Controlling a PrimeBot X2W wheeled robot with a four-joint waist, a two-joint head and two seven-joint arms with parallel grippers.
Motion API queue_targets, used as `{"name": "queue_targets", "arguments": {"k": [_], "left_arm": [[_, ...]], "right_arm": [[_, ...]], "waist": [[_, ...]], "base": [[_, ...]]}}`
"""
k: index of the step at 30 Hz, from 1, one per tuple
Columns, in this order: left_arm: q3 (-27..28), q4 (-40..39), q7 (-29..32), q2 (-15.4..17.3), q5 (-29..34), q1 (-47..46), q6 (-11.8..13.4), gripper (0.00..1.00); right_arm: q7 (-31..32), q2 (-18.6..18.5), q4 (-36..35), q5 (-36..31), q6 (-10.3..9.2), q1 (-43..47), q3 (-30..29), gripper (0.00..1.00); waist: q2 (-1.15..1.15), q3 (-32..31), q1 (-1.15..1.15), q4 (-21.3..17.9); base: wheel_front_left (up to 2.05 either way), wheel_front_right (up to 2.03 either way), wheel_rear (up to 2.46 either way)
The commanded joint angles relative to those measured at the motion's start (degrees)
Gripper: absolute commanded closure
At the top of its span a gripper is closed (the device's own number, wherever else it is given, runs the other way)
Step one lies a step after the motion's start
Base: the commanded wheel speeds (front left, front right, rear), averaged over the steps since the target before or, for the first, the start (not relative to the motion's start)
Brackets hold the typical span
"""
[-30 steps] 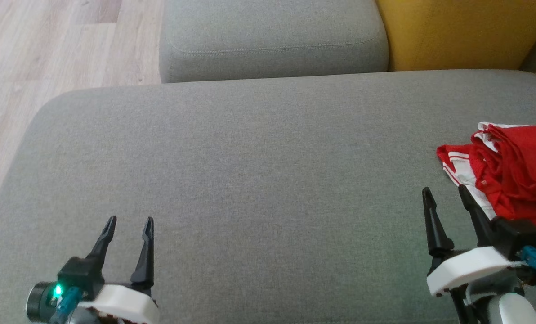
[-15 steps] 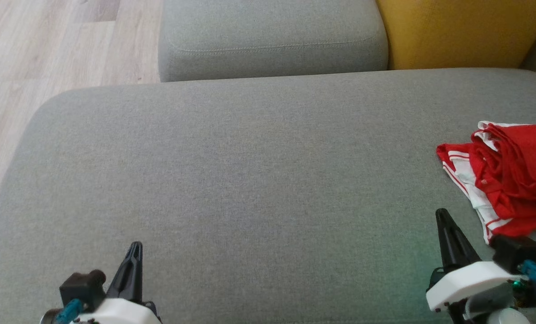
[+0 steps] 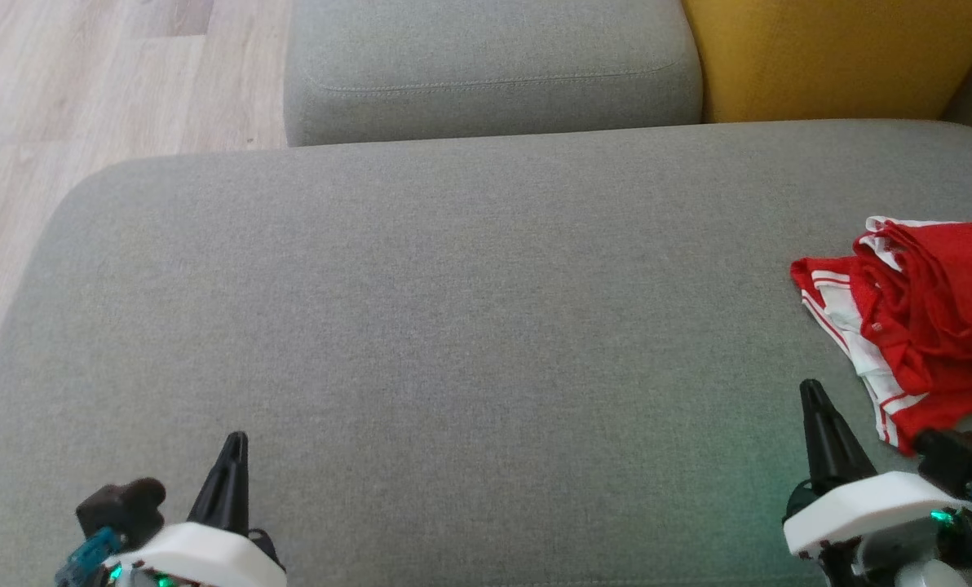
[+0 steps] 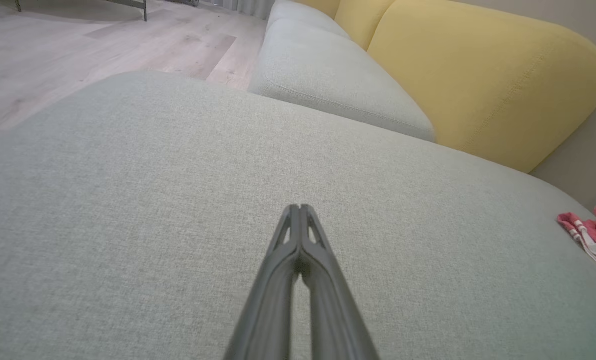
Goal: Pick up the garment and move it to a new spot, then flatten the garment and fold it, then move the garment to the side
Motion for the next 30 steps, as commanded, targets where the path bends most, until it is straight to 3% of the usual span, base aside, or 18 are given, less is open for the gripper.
{"name": "queue_targets", "arguments": {"k": [1,30], "left_arm": [[1.9,-1.5,0.4,0.2,-1.9,-3.2,-0.5,1.0],[6.9,0.3,4.4,-2.4,-19.0,-5.8,-4.3,1.0]], "right_arm": [[0.2,-0.3,-1.6,2.2,-0.01,-3.6,-0.4,1.0],[1.2,-0.4,0.6,21.2,-0.02,-5.7,-1.7,1.0]], "waist": [[0.0,0.0,0.0,0.0],[0.0,0.7,0.0,-0.4]], "base": [[0.0,0.0,0.0],[0.0,0.0,0.0]]}}
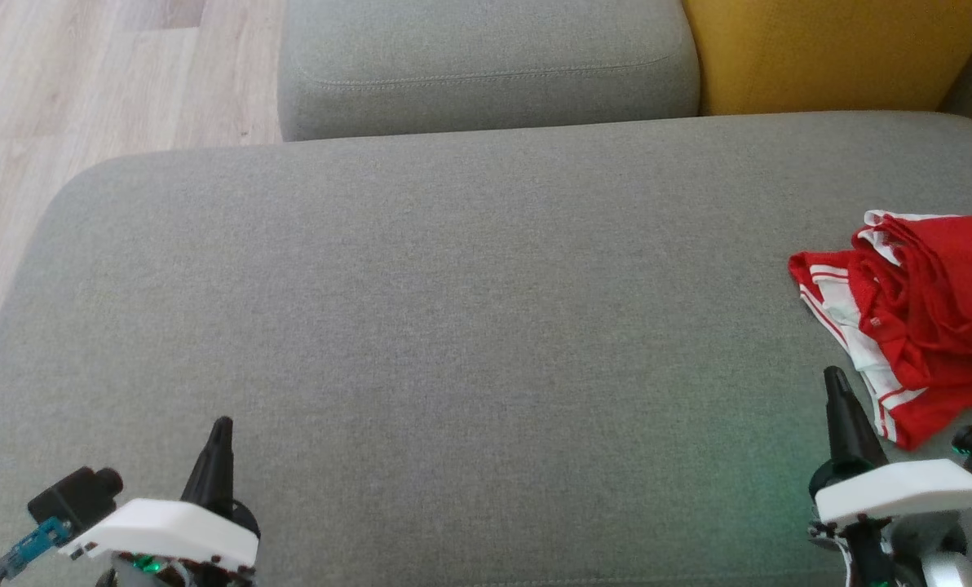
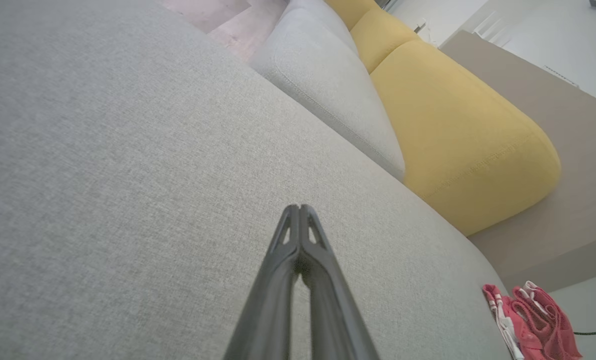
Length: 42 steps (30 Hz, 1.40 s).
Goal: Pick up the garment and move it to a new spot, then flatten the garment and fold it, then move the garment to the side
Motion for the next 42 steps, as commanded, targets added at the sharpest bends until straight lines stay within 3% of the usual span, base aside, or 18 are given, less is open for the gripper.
{"name": "queue_targets", "arguments": {"k": [1,42], "left_arm": [[1.8,-1.6,0.4,0.4,-1.3,-3.6,-0.7,1.0],[9.7,1.1,6.8,-3.8,-25.9,-7.5,-6.3,1.0]], "right_arm": [[0.2,-0.4,-1.7,1.7,-0.02,-3.4,0.0,1.0],[1.8,-0.5,1.7,29.4,-0.03,-6.6,-2.0,1.0]], "waist": [[0.0,0.0,0.0,0.0],[0.0,0.9,0.0,-0.6]], "base": [[0.0,0.0,0.0],[0.0,0.0,0.0]]}}
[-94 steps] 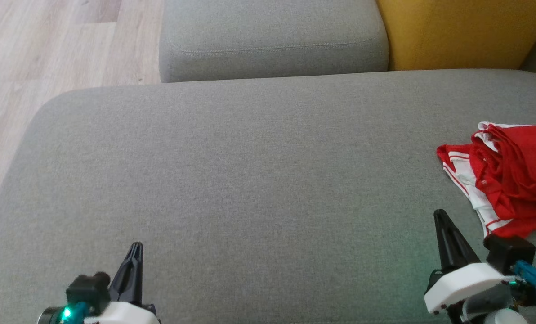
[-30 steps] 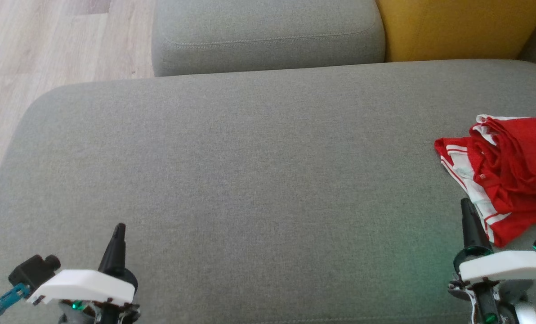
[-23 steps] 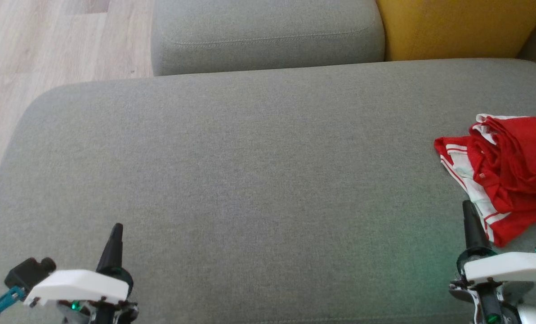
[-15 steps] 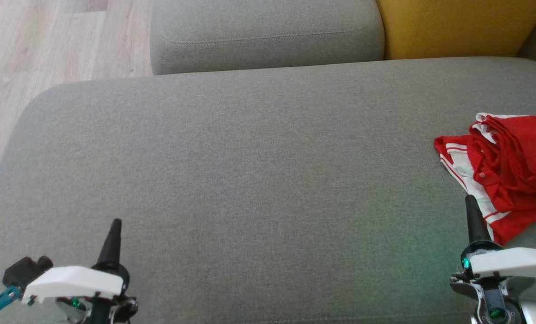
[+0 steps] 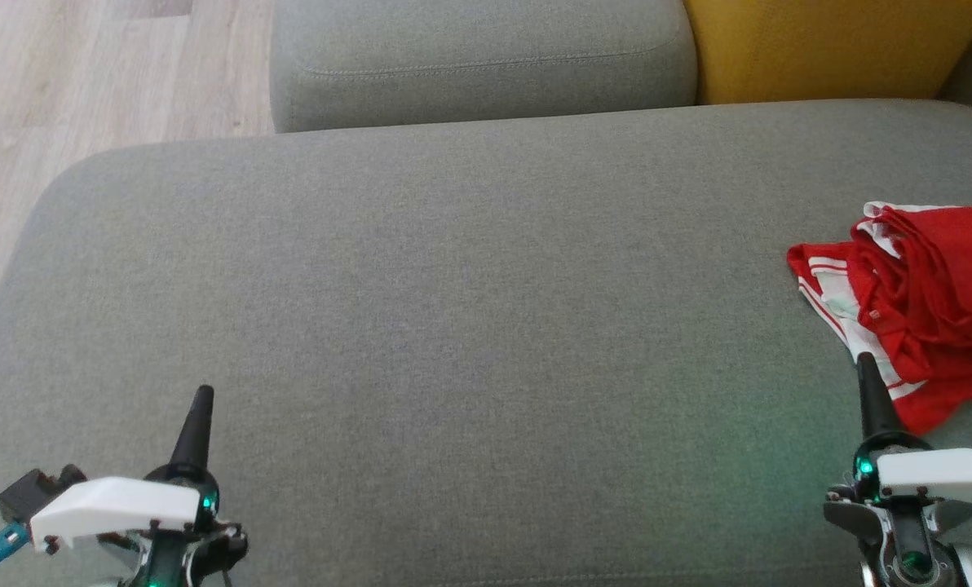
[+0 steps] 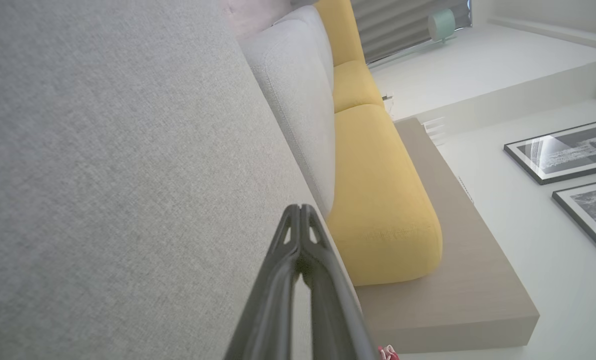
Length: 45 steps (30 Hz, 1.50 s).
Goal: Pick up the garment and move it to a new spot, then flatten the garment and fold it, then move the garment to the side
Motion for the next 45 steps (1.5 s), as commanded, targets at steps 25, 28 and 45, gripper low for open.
{"name": "queue_targets", "arguments": {"k": [25,28,45], "left_arm": [[7.2,0.3,4.3,-2.5,-15.7,-6.3,-3.9,1.0],[7.8,0.5,4.8,-2.8,-17.5,-6.6,-4.3,1.0],[8.2,0.5,5.1,-3.1,-17.8,-6.7,-4.4,1.0]], "right_arm": [[1.5,-0.5,0.3,18.0,-0.04,-5.1,-0.5,1.0],[1.7,-0.5,0.6,20.0,-0.04,-5.3,-0.7,1.0],[1.7,-0.5,0.6,20.6,-0.04,-5.4,-0.8,1.0]], "waist": [[0.0,0.5,0.0,-0.3],[0.0,0.6,0.0,-0.4],[0.0,0.6,0.0,-0.4]], "base": [[0.0,0.0,0.0],[0.0,0.0,0.0],[0.0,0.0,0.0]]}}
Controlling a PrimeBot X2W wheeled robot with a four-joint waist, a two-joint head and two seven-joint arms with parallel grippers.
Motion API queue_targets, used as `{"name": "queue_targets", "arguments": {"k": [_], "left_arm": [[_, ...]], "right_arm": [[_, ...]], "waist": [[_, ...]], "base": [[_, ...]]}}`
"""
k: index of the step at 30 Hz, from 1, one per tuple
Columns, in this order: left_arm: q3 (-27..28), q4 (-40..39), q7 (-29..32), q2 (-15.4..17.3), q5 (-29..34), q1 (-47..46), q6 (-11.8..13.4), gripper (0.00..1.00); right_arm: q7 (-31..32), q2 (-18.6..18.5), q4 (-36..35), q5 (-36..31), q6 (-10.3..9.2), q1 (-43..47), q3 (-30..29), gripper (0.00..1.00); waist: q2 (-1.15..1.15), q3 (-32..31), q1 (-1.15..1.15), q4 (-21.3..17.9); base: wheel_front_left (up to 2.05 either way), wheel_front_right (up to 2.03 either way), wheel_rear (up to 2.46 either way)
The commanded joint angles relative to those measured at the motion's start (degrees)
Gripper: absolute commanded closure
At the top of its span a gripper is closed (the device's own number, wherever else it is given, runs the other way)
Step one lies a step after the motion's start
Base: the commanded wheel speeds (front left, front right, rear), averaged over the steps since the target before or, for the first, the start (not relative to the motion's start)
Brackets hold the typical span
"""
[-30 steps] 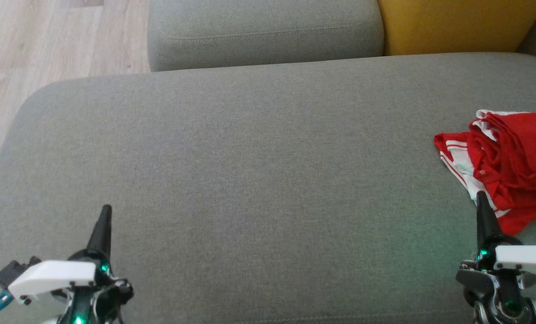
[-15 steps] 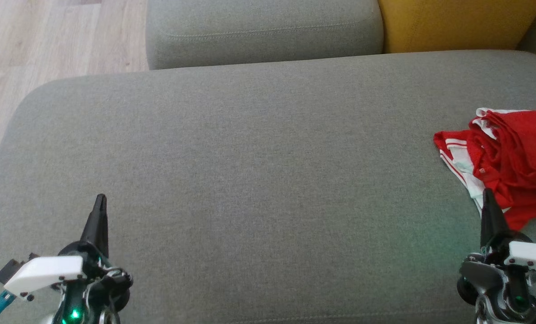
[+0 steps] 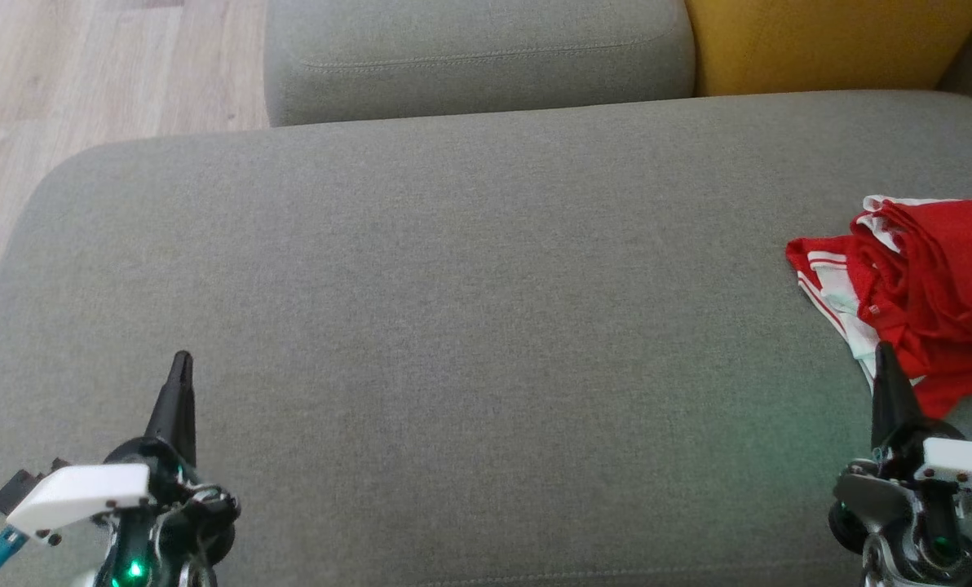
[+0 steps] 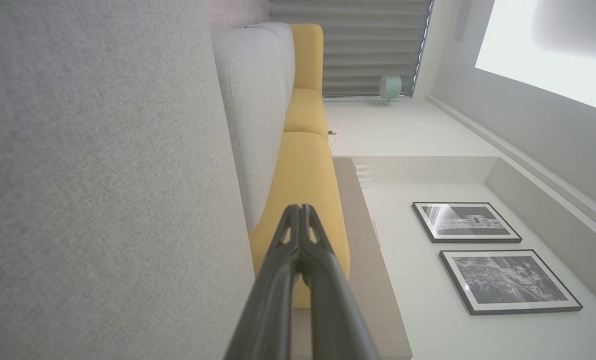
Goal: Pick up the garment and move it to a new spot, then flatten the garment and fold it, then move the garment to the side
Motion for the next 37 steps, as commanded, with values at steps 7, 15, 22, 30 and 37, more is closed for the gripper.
{"name": "queue_targets", "arguments": {"k": [7,15,22,30,37], "left_arm": [[2.5,-1.5,0.3,0.3,0.0,-3.0,-0.4,1.0],[2.6,-1.5,0.4,0.2,0.1,-3.0,-0.4,1.0],[2.7,-1.5,0.5,0.2,0.1,-3.1,-0.4,1.0],[2.8,-1.5,0.6,0.1,0.2,-3.1,-0.4,1.0],[2.9,-1.5,0.6,0.1,0.3,-3.1,-0.4,1.0]], "right_arm": [[0.3,-0.5,-1.8,0.4,-0.04,-2.8,1.2,1.0],[0.3,-0.4,-1.8,0.4,-0.04,-2.8,1.2,1.0],[0.3,-0.4,-1.8,0.4,-0.04,-2.8,1.1,1.0],[0.4,-0.4,-1.8,0.4,-0.04,-2.8,1.1,1.0],[0.4,-0.4,-1.8,0.3,-0.04,-2.8,1.1,1.0]], "waist": [[0.0,0.0,0.0,0.0],[0.0,0.0,0.0,0.0],[0.0,0.0,0.0,0.0],[0.0,0.0,0.0,0.0],[0.0,0.0,0.0,0.0]], "base": [[0.0,0.0,0.0],[0.0,0.0,0.0],[0.0,0.0,0.0],[0.0,0.0,0.0],[0.0,0.0,0.0]]}}
